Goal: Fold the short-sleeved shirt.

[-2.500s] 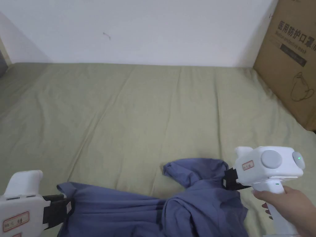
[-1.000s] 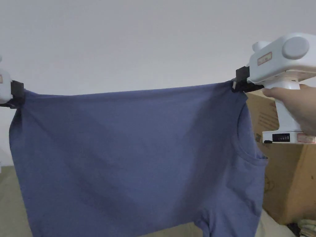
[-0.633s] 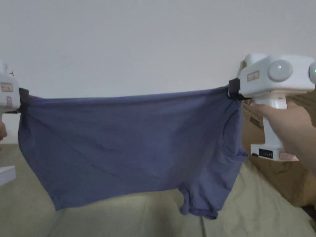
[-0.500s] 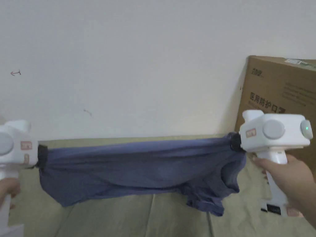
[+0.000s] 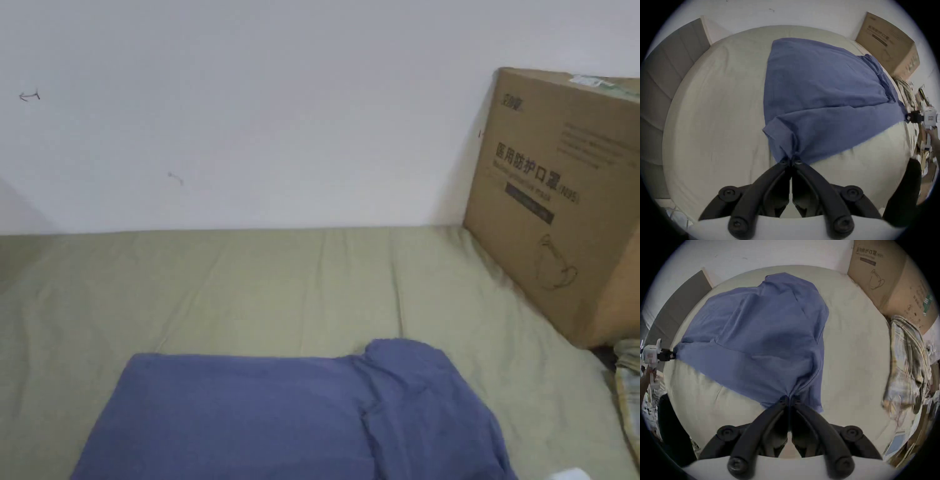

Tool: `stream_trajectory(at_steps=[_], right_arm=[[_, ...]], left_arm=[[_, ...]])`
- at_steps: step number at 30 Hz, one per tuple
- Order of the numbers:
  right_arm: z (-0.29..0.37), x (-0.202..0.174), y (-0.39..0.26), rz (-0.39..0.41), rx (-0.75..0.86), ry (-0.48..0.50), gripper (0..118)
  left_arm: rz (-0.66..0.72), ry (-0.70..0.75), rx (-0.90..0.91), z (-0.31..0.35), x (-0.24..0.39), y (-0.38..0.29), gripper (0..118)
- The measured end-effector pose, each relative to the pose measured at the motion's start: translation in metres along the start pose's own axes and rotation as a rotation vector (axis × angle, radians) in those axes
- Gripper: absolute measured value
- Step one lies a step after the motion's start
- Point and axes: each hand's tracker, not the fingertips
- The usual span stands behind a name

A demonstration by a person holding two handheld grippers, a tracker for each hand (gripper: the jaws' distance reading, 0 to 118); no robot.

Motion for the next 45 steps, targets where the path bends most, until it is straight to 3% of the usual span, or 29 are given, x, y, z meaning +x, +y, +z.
stream_trajectory(at_steps=[6,7,8,9,10,11,12,16,20,22,23,24,25,26,30,33,37,38,39,41,42,45], right_arm=[[0.020,-0.006,-0.047,-0.003,-0.093,0.019,2],[0.021,-0.006,-0.052,-0.008,-0.092,0.021,9],[0.023,-0.006,-0.055,-0.022,-0.079,0.030,24],[0.028,-0.009,-0.058,-0.034,-0.035,0.040,45],[0.032,-0.013,-0.058,-0.037,-0.014,0.021,80],[0.036,-0.016,-0.057,-0.050,-0.003,0.011,97],[0.043,-0.014,-0.055,-0.077,0.014,0.012,97],[0.078,-0.022,-0.039,-0.194,0.147,0.050,99],[0.106,-0.038,-0.018,-0.208,0.241,0.017,99],[0.111,-0.043,-0.006,-0.210,0.238,0.027,99],[0.112,-0.046,-0.002,-0.206,0.247,0.032,97],[0.114,-0.049,0.004,-0.196,0.275,0.040,88],[0.115,-0.052,0.010,-0.187,0.303,0.046,47],[0.114,-0.054,0.015,-0.184,0.316,0.042,5],[0.093,-0.053,0.050,-0.210,0.291,0.090,0],[0.071,-0.055,0.079,-0.169,0.275,0.058,0],[0.038,-0.052,0.112,-0.158,0.229,0.096,0],[0.032,-0.053,0.116,-0.163,0.230,0.096,0],[0.025,-0.053,0.120,-0.165,0.224,0.103,0],[0.011,-0.045,0.128,-0.167,0.205,0.117,0],[0.004,-0.044,0.129,-0.166,0.195,0.117,0],[-0.014,-0.031,0.131,-0.189,0.149,0.116,0]], left_arm=[[-0.014,-0.072,-0.068,0.028,0.006,-0.049,0],[-0.008,-0.104,-0.082,0.031,0.006,-0.056,2],[-0.013,-0.115,-0.079,0.033,0.006,-0.058,9],[-0.024,-0.112,-0.071,0.035,0.007,-0.059,23],[-0.031,-0.113,-0.066,0.038,0.009,-0.060,54],[-0.035,-0.114,-0.058,0.048,0.027,-0.059,79],[-0.038,-0.137,-0.044,0.053,0.028,-0.058,79],[-0.011,-0.191,0.028,0.078,0.045,-0.044,115],[0.028,-0.203,0.117,0.101,0.058,-0.027,114],[0.034,-0.167,0.161,0.110,0.064,-0.018,109],[0.031,-0.152,0.192,0.113,0.065,-0.013,97],[0.024,-0.133,0.207,0.116,0.067,-0.007,71],[0.018,-0.122,0.216,0.117,0.069,0.000,23],[0.019,-0.116,0.225,0.116,0.070,0.006,0],[0.056,-0.188,0.217,0.095,0.055,0.045,0],[0.047,-0.105,0.192,0.057,0.032,0.099,0],[0.034,-0.025,0.146,-0.008,-0.007,0.180,0],[0.036,-0.010,0.137,-0.022,-0.014,0.195,2],[0.040,-0.002,0.123,-0.039,-0.022,0.215,15],[0.054,-0.005,0.110,-0.068,-0.033,0.239,86],[0.056,-0.018,0.091,-0.082,-0.036,0.248,86],[0.027,0.036,0.050,-0.121,-0.035,0.266,118]])
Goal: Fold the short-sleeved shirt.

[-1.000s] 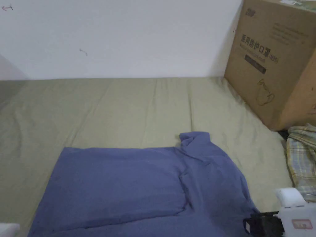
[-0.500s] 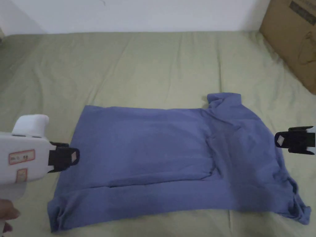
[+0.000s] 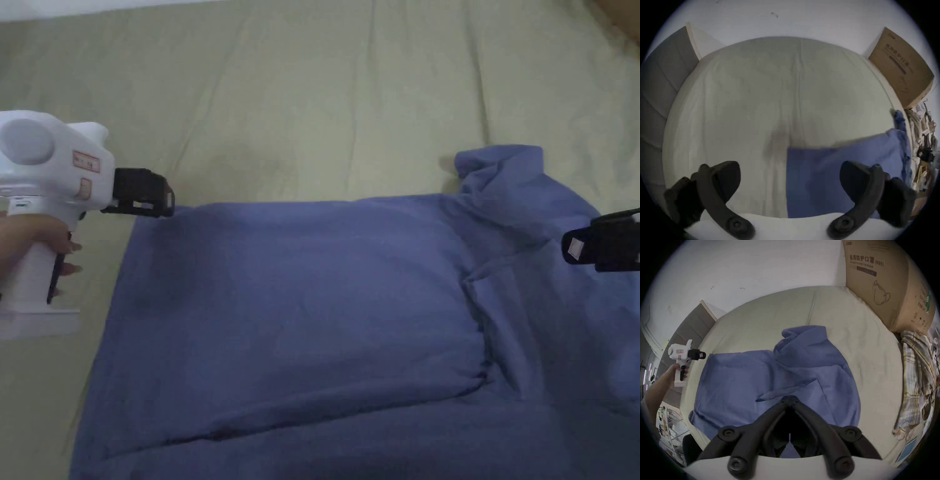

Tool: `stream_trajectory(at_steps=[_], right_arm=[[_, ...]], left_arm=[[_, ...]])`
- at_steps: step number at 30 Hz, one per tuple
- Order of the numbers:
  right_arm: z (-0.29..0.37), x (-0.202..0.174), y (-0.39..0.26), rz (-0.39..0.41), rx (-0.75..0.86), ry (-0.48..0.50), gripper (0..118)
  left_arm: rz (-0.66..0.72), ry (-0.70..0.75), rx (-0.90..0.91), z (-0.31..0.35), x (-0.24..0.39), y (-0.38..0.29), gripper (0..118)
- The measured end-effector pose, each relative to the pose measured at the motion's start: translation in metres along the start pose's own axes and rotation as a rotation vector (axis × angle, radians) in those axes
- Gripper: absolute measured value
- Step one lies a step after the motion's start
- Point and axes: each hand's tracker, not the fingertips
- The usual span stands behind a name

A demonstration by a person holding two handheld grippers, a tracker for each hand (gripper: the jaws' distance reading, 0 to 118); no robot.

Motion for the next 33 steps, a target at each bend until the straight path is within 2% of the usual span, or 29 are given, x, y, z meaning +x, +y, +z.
stream_trajectory(at_steps=[4,6,8,9,10,11,12,13,14,15,16,20,22,24,25,26,27,28,29,30,32,33], right_arm=[[-0.014,0.017,0.006,-0.020,-0.022,-0.016,0],[-0.020,0.025,0.014,-0.026,-0.029,-0.032,0],[-0.026,0.033,0.027,-0.030,-0.027,-0.041,0],[-0.029,0.036,0.036,-0.033,-0.021,-0.042,0],[-0.034,0.039,0.047,-0.032,-0.014,-0.049,0],[-0.040,0.039,0.058,-0.024,-0.021,-0.057,0],[-0.047,0.042,0.071,-0.019,-0.039,-0.078,2],[-0.054,0.045,0.082,-0.025,-0.030,-0.104,16],[-0.060,0.049,0.092,-0.033,-0.019,-0.108,43],[-0.070,0.038,0.099,-0.038,-0.022,-0.093,80],[-0.082,0.043,0.109,-0.062,-0.062,-0.105,107],[-0.122,0.062,0.134,-0.130,-0.136,-0.163,107],[-0.140,0.068,0.134,-0.141,-0.193,-0.212,107],[-0.144,0.071,0.132,-0.144,-0.201,-0.207,106],[-0.141,0.067,0.132,-0.121,-0.202,-0.205,93],[-0.138,0.064,0.132,-0.068,-0.210,-0.208,72],[-0.133,0.061,0.131,-0.012,-0.218,-0.231,72],[-0.126,0.059,0.131,0.041,-0.210,-0.276,63],[-0.118,0.059,0.131,0.058,-0.195,-0.262,41],[-0.108,0.061,0.131,0.028,-0.185,-0.196,2],[-0.079,0.056,0.134,-0.022,-0.124,-0.135,1],[-0.063,0.055,0.135,-0.018,-0.089,-0.133,1]], left_arm=[[-0.006,0.063,-0.078,-0.037,0.000,0.003,116],[0.020,0.021,-0.087,-0.037,-0.002,0.004,115],[0.006,0.005,-0.070,-0.025,-0.004,0.006,103],[-0.007,0.000,-0.049,-0.018,-0.004,0.007,88],[-0.015,-0.011,-0.029,-0.004,-0.006,0.007,52],[-0.012,-0.054,-0.011,0.004,-0.007,0.008,12],[0.007,-0.144,-0.012,0.011,-0.005,0.007,1],[0.000,-0.147,0.010,0.023,-0.002,0.005,1],[-0.018,-0.109,0.025,0.032,0.002,0.004,1],[-0.047,-0.108,0.035,0.039,0.005,0.003,1],[-0.060,-0.116,0.043,0.045,0.006,0.002,1],[-0.056,-0.119,0.044,0.052,0.001,-0.002,1],[-0.056,-0.106,0.051,0.052,-0.005,-0.004,1],[-0.057,-0.101,0.052,0.052,-0.010,-0.006,1],[-0.048,-0.103,0.046,0.052,-0.013,-0.007,1],[-0.033,-0.104,0.041,0.052,-0.013,-0.009,1],[-0.023,-0.106,0.033,0.052,-0.015,-0.011,1],[-0.022,-0.104,0.032,0.054,-0.015,-0.012,1],[-0.022,-0.102,0.033,0.056,-0.016,-0.014,1],[-0.021,-0.100,0.033,0.060,-0.012,-0.017,1],[-0.011,-0.092,0.039,0.071,-0.011,-0.021,1],[0.007,-0.094,0.039,0.079,-0.010,-0.023,1]])
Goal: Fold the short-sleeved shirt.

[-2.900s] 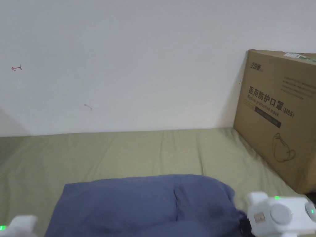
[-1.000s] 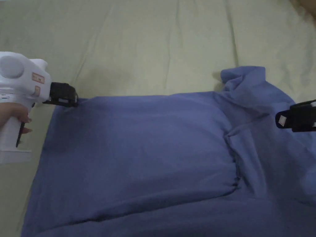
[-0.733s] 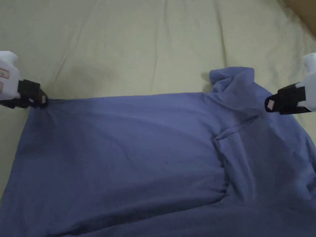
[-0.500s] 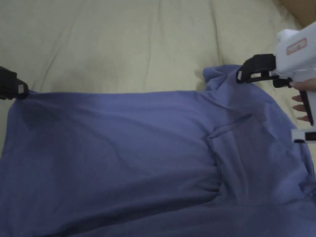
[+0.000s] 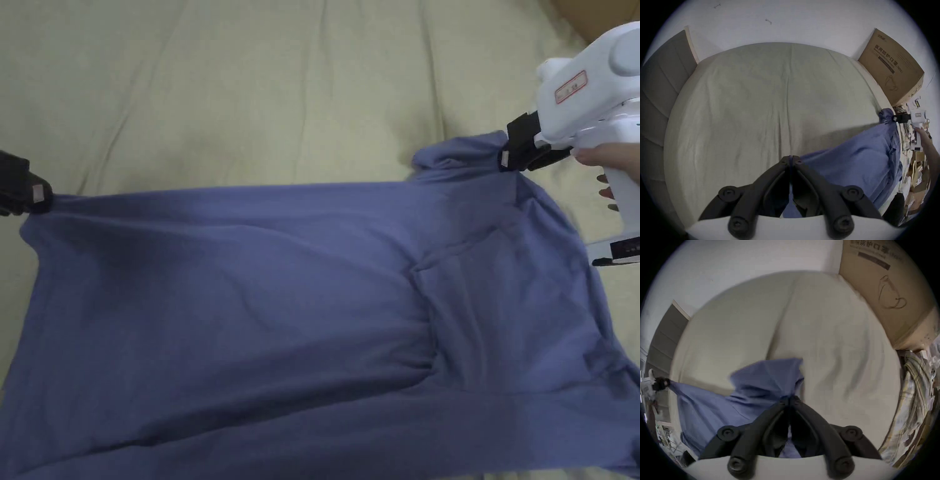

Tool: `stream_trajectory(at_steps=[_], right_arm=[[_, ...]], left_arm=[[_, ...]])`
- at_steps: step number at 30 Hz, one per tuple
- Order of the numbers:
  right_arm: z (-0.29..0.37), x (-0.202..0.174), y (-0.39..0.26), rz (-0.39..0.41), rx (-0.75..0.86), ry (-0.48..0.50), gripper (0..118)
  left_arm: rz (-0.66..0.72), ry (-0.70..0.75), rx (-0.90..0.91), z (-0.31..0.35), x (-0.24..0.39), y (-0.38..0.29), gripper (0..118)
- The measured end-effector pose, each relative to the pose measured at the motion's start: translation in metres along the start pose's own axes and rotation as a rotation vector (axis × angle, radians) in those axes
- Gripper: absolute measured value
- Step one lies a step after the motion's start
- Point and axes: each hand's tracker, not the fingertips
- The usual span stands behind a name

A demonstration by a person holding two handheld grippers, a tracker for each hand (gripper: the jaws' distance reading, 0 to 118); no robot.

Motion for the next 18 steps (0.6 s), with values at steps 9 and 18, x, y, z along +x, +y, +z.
stream_trajectory(at_steps=[9,18], right_arm=[[0.190,0.000,-0.021,-0.013,0.330,0.023,1],[0.338,-0.040,-0.017,0.019,0.599,0.008,1]], left_arm=[[0.008,-0.014,0.196,0.144,0.027,0.007,1],[-0.048,0.005,0.460,0.300,0.060,0.033,1]])
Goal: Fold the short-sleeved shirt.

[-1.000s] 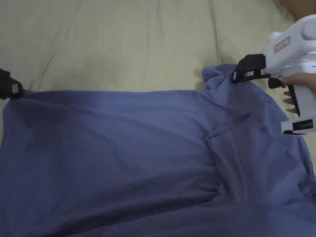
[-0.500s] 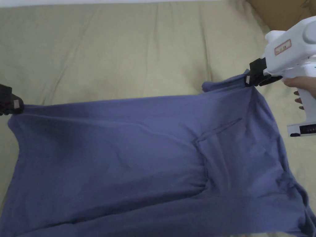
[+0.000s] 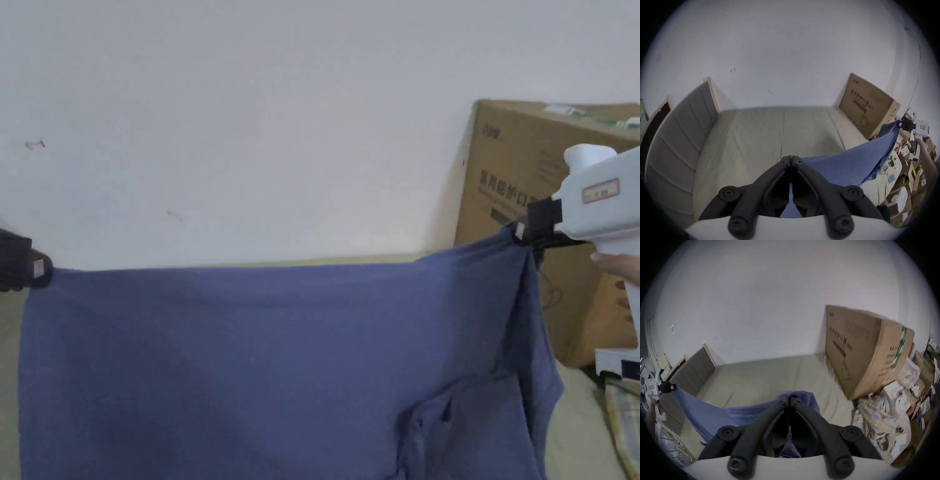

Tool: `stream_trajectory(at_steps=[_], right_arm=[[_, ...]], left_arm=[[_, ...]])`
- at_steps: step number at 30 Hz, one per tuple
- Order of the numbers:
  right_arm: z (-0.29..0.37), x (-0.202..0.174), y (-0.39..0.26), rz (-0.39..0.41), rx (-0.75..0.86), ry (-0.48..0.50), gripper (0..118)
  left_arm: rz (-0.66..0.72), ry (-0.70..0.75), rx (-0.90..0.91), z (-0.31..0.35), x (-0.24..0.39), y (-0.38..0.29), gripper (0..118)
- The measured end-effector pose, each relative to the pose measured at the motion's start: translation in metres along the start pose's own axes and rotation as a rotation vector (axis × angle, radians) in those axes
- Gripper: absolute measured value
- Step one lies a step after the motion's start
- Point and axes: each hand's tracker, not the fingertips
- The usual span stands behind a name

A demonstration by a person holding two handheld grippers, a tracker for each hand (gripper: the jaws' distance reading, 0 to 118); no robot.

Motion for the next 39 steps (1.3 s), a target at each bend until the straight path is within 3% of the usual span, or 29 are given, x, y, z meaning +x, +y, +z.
stream_trajectory(at_steps=[9,11,18,25,31,36,39], right_arm=[[-0.001,-0.028,0.105,0.016,0.142,-0.038,1],[-0.009,-0.035,0.124,0.007,0.179,-0.055,1],[-0.043,-0.047,0.188,0.000,0.299,-0.100,1],[-0.078,-0.060,0.215,0.048,0.347,-0.151,1],[-0.168,-0.044,0.138,0.025,0.219,-0.168,1],[-0.265,-0.010,-0.014,-0.050,-0.092,-0.154,1],[-0.296,0.006,-0.138,0.007,-0.291,-0.174,1]], left_arm=[[0.011,0.087,0.162,0.014,0.009,0.088,1],[-0.064,0.182,0.193,0.004,0.012,0.106,1],[-0.045,0.226,0.324,-0.029,0.009,0.167,1],[-0.052,0.252,0.361,-0.078,0.003,0.186,1],[-0.013,0.217,0.216,-0.158,-0.009,0.127,1],[0.033,0.163,-0.039,-0.245,-0.025,0.001,1],[0.108,0.123,-0.207,-0.279,-0.039,-0.101,1]])
